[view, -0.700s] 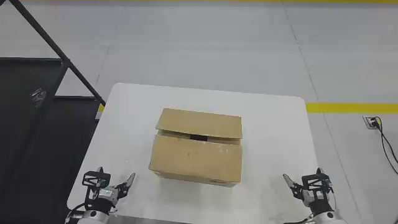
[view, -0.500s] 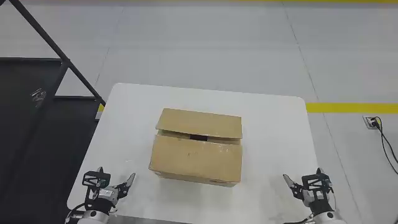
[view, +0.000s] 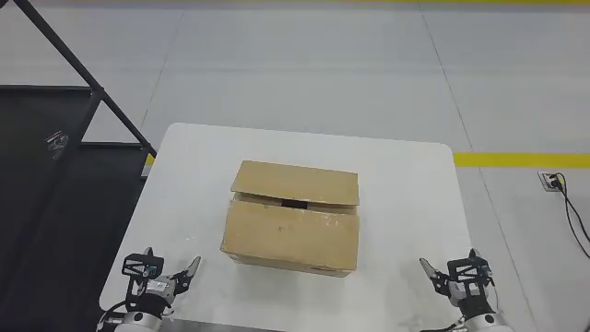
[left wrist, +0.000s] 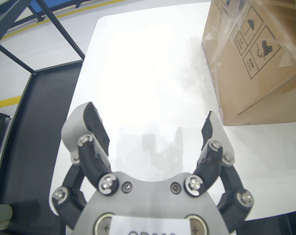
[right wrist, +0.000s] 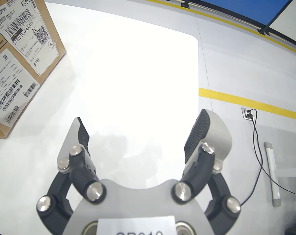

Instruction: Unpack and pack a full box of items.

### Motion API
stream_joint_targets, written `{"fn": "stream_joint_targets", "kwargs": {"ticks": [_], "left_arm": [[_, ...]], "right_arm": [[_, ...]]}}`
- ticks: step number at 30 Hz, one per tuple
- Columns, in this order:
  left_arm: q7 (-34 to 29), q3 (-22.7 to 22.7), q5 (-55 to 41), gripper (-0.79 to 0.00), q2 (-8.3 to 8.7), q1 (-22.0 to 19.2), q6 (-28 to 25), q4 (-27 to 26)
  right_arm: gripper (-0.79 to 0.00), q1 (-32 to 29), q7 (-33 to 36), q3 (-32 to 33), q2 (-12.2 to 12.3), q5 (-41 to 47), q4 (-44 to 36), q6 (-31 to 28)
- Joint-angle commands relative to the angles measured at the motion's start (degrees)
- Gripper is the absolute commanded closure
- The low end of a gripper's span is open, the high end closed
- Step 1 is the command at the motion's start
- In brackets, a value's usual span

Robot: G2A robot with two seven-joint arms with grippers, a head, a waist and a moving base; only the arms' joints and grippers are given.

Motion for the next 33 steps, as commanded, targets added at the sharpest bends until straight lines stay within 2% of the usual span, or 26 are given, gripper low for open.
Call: {"fn": "stream_joint_targets", "kwargs": {"ticks": [1,8,13,17,30,32,33], "left_arm": [[0.0,0.0,0.0,-0.785,0.0,0.0,0.0,0.0],[2.9,-1.4,-4.9,-0.785,-0.17,-0.8,-3.1,-0.9],[4.8,-2.5,-7.6,-0.785,-0.26,-1.0,-4.9,-2.1],[5.8,-2.2,-7.0,-0.785,-0.36,0.6,-5.8,-4.5],[5.7,-2.0,-6.9,-0.785,-0.37,0.4,-6.0,-4.6],[5.4,-1.6,-6.7,-0.785,-0.37,-0.6,-7.0,-4.4],[5.5,-1.5,-5.8,-0.785,-0.32,-1.1,-7.8,-4.2]], "right_arm": [[-0.785,0.1,-0.3,0.0,0.0,-0.2,-0.4,0.2],[-0.785,1.3,0.9,-2.1,-0.4,-1.8,-3.1,1.3],[-0.785,1.7,0.5,-2.7,-0.5,-1.0,-5.4,-1.4],[-0.785,1.3,-0.1,-2.7,-0.8,-0.1,-8.3,-0.4],[-0.785,1.6,-0.1,-2.8,-0.8,0.1,-8.3,-0.4],[-0.785,2.8,0.5,-3.6,-0.9,1.6,-7.9,-1.4],[-0.785,3.2,0.4,-4.1,-0.9,1.6,-8.1,-3.9]]}}
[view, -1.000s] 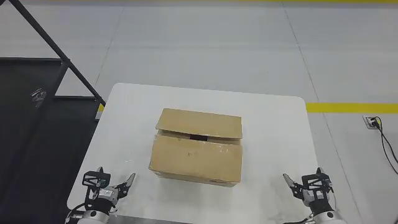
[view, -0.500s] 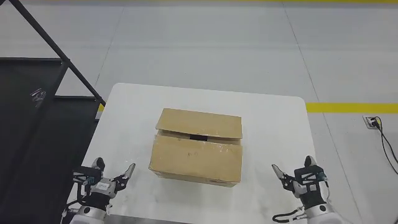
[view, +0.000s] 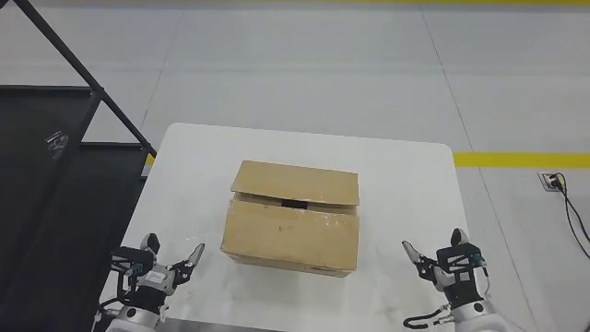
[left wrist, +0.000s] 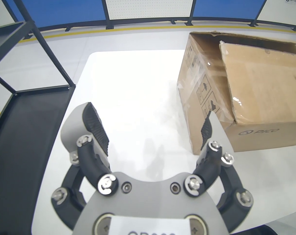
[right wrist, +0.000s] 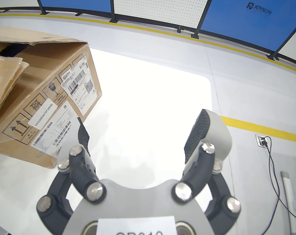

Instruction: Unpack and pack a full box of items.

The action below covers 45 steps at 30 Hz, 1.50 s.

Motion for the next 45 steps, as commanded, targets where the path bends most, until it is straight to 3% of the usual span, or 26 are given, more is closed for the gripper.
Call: {"fn": "stream_joint_targets", "kwargs": {"ticks": [1,5,10,16,23,27,32,45], "left_arm": [[0.5,0.1,2.0,-0.785,0.13,-0.7,-1.7,0.6],[2.8,-0.5,6.1,-0.785,0.52,-0.7,-6.2,3.0],[6.8,-1.4,6.7,-0.785,0.88,0.0,-12.4,5.2],[8.1,-2.3,9.1,-0.785,1.29,0.0,-16.6,6.4],[8.2,-0.2,10.3,-0.785,1.22,-1.4,-17.1,8.1],[7.9,1.3,11.4,-0.785,1.1,-2.5,-16.0,8.9],[7.1,2.9,11.4,-0.785,0.91,-4.0,-14.8,9.3],[4.9,5.9,10.1,-0.785,0.3,-7.6,-10.5,10.8]], "right_arm": [[-0.785,0.3,-0.4,-0.5,0.2,0.0,-0.3,-5.1],[-0.785,-2.2,-3.1,1.1,1.1,-4.7,-1.0,-16.7],[-0.785,-4.6,-7.1,2.8,1.8,-8.7,-1.8,-24.5],[-0.785,-5.3,-7.9,3.7,1.9,-8.4,-2.1,-25.1],[-0.785,-4.4,-7.1,0.8,2.0,-12.0,-2.2,-27.5],[-0.785,-2.6,-6.0,-3.1,1.9,-14.6,-1.8,-27.6],[-0.785,-0.3,-4.2,-7.7,1.4,-19.4,-1.5,-22.1],[-0.785,5.1,-1.1,-12.2,0.3,-18.7,1.7,-13.8]]}}
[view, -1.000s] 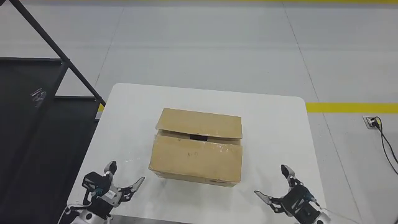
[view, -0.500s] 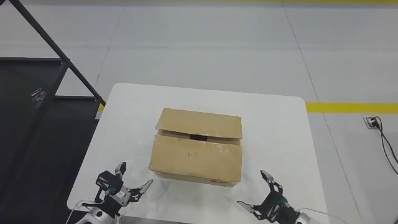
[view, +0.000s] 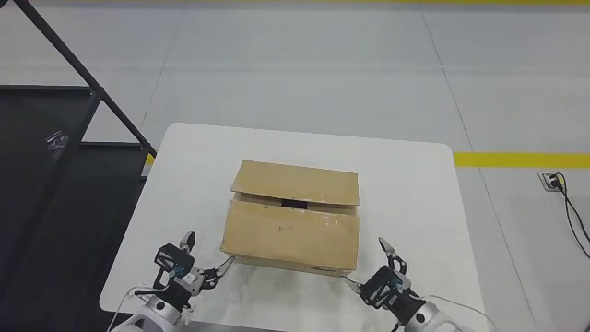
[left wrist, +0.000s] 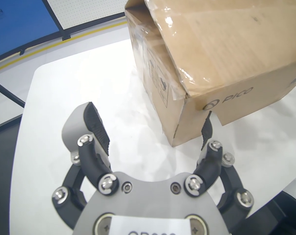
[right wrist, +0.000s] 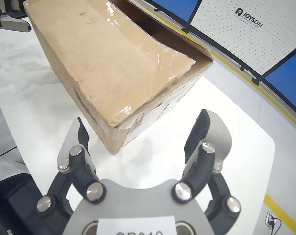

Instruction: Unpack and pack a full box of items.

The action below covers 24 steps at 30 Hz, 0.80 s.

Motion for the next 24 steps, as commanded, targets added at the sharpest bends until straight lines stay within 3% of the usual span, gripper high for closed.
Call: {"fn": "stream_joint_targets", "kwargs": {"ticks": [1,24], "left_arm": [[-0.7,0.2,-1.1,-0.785,-0.11,-0.7,0.6,0.2],[-4.2,2.6,-2.5,-0.785,-0.57,-5.8,1.5,0.6]], "right_arm": [[-0.785,0.9,0.6,-0.3,-0.1,0.6,0.6,0.1],[-0.785,8.1,1.9,-1.5,-1.1,6.9,5.7,1.0]]}}
